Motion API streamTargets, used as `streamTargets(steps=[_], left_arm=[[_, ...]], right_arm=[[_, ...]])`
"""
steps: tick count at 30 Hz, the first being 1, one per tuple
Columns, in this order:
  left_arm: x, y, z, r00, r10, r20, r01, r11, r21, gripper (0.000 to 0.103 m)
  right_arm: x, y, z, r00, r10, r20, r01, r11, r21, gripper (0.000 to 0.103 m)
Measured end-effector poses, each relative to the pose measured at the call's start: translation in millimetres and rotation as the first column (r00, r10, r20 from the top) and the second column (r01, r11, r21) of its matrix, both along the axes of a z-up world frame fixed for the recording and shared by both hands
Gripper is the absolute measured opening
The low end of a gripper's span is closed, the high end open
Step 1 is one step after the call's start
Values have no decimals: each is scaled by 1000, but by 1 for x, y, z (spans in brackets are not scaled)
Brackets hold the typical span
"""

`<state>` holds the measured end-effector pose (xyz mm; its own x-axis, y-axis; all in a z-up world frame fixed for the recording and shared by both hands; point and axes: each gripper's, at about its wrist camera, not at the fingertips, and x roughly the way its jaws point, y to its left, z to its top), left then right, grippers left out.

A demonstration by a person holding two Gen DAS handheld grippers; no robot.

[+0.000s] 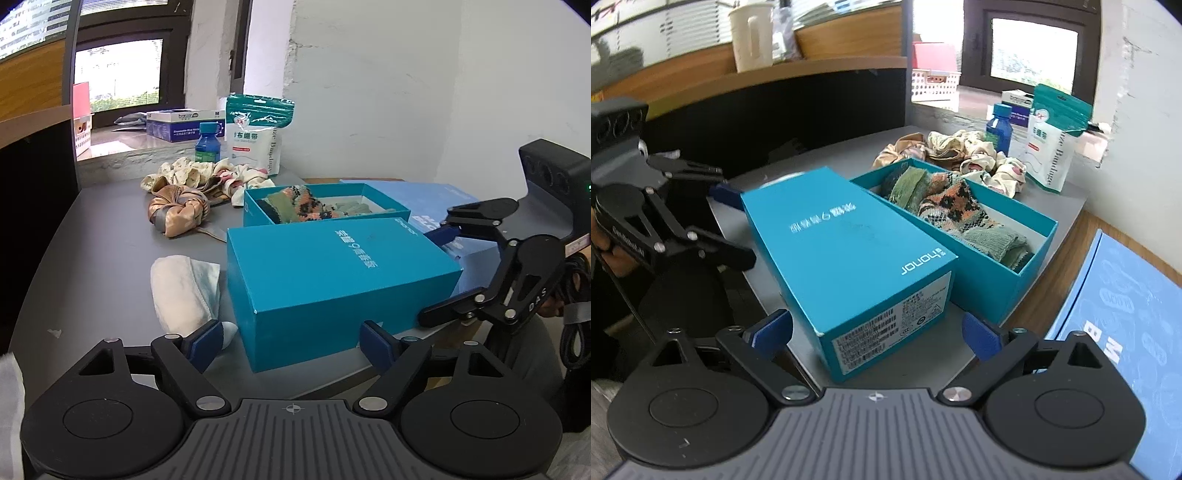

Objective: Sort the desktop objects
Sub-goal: 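Carry the teal lid with both tools and lower it onto the box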

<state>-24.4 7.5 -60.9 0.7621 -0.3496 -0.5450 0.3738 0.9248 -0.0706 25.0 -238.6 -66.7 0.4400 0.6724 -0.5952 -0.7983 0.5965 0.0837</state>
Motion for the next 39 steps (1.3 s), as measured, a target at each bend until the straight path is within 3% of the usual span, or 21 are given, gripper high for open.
streamTargets(steps=[11, 17, 22, 26, 31, 39], left_arm=[[-16, -14, -6, 993, -8, 115, -1, 997, 74, 72], [-17, -14, -5, 991, 1, 130, -8, 999, 53, 65], [-23, -16, 1, 985, -2, 171, -2, 1000, 25, 63], [-29, -23, 6, 978, -28, 204, 17, 998, 56, 63], [-35, -33, 9, 970, -53, 239, 32, 995, 93, 63], [-34, -42, 18, 952, -65, 300, 44, 996, 78, 63]], right_arm=[[-12, -2, -7, 997, 2, 72, -4, 999, 31, 97], [-17, -4, -10, 998, -2, 64, 0, 999, 41, 80], [-20, -6, -10, 998, -19, 63, 17, 999, 36, 80], [-25, -10, -7, 997, -29, 71, 27, 999, 30, 79], [-38, -16, 1, 992, -37, 124, 36, 999, 5, 79], [-50, -28, 17, 975, -56, 214, 59, 998, -10, 79]])
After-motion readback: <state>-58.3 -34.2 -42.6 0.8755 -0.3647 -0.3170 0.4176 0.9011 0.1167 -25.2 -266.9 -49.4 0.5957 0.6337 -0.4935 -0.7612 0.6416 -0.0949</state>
